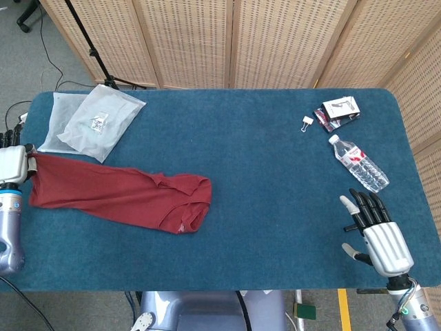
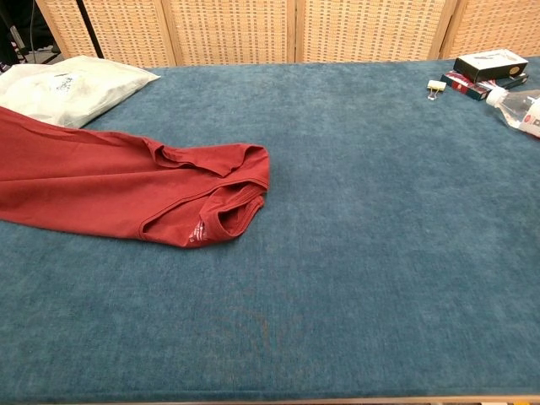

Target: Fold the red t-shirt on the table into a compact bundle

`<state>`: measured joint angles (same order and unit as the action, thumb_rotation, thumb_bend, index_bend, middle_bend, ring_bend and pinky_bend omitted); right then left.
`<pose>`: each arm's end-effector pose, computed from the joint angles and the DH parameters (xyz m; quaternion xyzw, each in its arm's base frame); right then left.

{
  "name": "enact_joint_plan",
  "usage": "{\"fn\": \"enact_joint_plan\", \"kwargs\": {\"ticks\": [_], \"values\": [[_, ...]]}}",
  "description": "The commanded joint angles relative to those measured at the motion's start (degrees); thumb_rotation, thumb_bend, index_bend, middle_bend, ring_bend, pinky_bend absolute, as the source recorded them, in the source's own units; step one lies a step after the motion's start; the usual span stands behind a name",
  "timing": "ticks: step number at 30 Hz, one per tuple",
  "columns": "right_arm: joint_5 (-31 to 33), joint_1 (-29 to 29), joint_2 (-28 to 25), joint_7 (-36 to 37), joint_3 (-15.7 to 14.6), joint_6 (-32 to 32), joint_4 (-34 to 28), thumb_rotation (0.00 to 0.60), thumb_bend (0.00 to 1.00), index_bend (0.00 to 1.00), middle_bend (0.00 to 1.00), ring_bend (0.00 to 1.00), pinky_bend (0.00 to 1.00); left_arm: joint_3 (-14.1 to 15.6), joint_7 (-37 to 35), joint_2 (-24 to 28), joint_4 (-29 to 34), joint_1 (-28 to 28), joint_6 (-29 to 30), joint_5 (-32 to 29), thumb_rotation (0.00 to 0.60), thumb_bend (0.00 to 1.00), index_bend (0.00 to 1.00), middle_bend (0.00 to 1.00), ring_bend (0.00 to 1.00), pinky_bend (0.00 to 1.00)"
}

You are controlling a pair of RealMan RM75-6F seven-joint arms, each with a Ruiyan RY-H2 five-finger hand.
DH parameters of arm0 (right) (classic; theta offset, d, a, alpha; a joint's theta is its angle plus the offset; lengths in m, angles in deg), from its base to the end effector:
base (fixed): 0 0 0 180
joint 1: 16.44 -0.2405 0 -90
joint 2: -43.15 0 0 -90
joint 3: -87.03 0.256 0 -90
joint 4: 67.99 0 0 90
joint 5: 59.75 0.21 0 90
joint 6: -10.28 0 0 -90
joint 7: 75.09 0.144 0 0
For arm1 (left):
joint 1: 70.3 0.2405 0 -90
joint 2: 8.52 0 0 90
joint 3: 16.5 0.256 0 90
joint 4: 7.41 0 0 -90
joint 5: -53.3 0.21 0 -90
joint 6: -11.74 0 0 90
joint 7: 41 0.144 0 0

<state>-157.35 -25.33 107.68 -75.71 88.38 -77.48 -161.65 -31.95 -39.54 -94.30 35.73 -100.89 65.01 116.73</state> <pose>-0.2658 -0.1910 0.1464 0.6561 -0.3190 0.4543 0.5113 -0.3709 0.3859 0.1468 -0.5599 -0.3702 -0.2689 0.6908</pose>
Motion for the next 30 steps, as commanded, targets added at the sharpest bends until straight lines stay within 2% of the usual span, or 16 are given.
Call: {"fn": "enact_joint_plan", "kwargs": {"ticks": [1, 6, 9, 12, 18, 26, 30], "values": [[-0.09, 0.05, -0.09, 0.13, -0.01, -0.15, -0.02, 0.600, 0.00, 0.00, 0.00, 0.00, 0.00, 0.40, -1.98, 0.90, 2.61, 0.67, 1.16, 1.27, 0.600, 0.58, 0.84, 0.00, 0.00, 0.00], [-0.33, 0.13, -0.27, 0.49, -0.09, -0.37, -0.07, 0.600, 0.00, 0.00, 0.00, 0.00, 0.00, 1.20, -3.97, 3.56, 9.77, 2.06, 4.49, 3.89, 0.600, 0.58, 0.84, 0.00, 0.00, 0.00], [-0.41, 0.26, -0.51, 0.97, -0.04, -0.75, -0.17, 0.600, 0.00, 0.00, 0.00, 0.00, 0.00, 2.21, -5.59, 6.65, 19.66, 3.19, 8.57, 7.77, 0.600, 0.58, 0.84, 0.00, 0.00, 0.00], [-0.54, 0.31, -0.69, 1.30, -0.08, -0.88, -0.18, 0.600, 0.00, 0.00, 0.00, 0.00, 0.00, 2.77, -5.20, 8.65, 25.59, 3.96, 10.49, 9.25, 0.600, 0.58, 0.84, 0.00, 0.00, 0.00], [-0.46, 0.38, -1.01, 2.05, -0.01, -1.07, -0.20, 0.600, 0.00, 0.00, 0.00, 0.00, 0.00, 3.12, -2.52, 9.03, 34.31, 3.12, 12.29, 11.44, 0.600, 0.58, 0.84, 0.00, 0.00, 0.00], [-0.25, 0.48, -1.44, 3.07, 0.14, -1.32, -0.18, 0.600, 0.00, 0.00, 0.00, 0.00, 0.00, 1.99, 5.37, 5.99, 39.17, 0.27, 12.03, 9.68, 0.600, 0.58, 0.84, 0.00, 0.00, 0.00], [-0.13, 0.53, -1.71, 3.70, 0.29, -1.53, -0.20, 0.600, 0.00, 0.00, 0.00, 0.00, 0.00, 1.13, 10.68, 2.85, 40.05, -2.49, 10.79, 7.91, 0.600, 0.58, 0.84, 0.00, 0.00, 0.00]]}}
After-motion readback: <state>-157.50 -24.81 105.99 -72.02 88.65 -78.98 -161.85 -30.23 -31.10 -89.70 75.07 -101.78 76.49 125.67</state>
